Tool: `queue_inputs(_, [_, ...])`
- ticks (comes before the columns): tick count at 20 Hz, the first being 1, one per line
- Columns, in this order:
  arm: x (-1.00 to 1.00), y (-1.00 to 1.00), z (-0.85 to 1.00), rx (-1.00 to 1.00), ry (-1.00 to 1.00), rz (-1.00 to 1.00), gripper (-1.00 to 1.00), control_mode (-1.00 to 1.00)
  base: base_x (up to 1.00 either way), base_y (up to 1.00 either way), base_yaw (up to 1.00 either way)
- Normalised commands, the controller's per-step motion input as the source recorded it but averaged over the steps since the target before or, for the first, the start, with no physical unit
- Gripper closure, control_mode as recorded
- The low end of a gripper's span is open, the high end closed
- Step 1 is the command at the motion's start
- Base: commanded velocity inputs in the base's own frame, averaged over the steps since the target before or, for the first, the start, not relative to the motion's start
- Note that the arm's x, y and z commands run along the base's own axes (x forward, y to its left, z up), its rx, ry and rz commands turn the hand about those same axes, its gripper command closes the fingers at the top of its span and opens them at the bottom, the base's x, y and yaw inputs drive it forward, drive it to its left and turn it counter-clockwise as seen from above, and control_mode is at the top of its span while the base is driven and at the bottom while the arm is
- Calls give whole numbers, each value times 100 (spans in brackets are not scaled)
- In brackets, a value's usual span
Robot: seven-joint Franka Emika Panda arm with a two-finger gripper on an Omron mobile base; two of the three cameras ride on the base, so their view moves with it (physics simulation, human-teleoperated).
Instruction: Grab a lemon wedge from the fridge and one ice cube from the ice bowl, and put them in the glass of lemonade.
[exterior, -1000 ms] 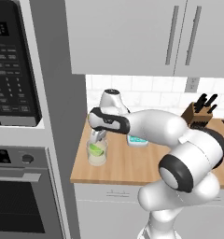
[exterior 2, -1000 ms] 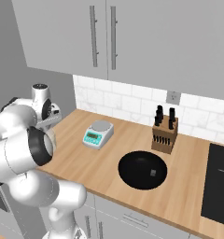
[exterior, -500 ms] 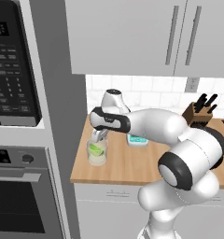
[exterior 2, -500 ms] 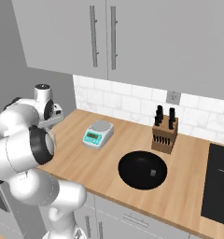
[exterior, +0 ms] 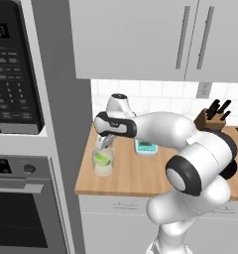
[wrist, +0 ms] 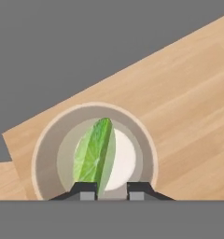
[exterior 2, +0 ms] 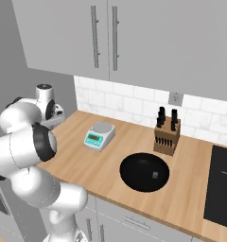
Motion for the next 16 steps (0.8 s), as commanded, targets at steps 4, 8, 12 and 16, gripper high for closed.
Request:
queue_inputs(4, [8,0,0,0,0,-1,100,-100,0,0,0])
queue_inputs(8, [0,0,0,0,0,0,100,-100,0,0,0])
queue_inputs(12, [0,0,0,0,0,0,-100,-100,0,0,0])
queue_inputs(16, [0,0,0,0,0,0,-100,-100,0,0,0])
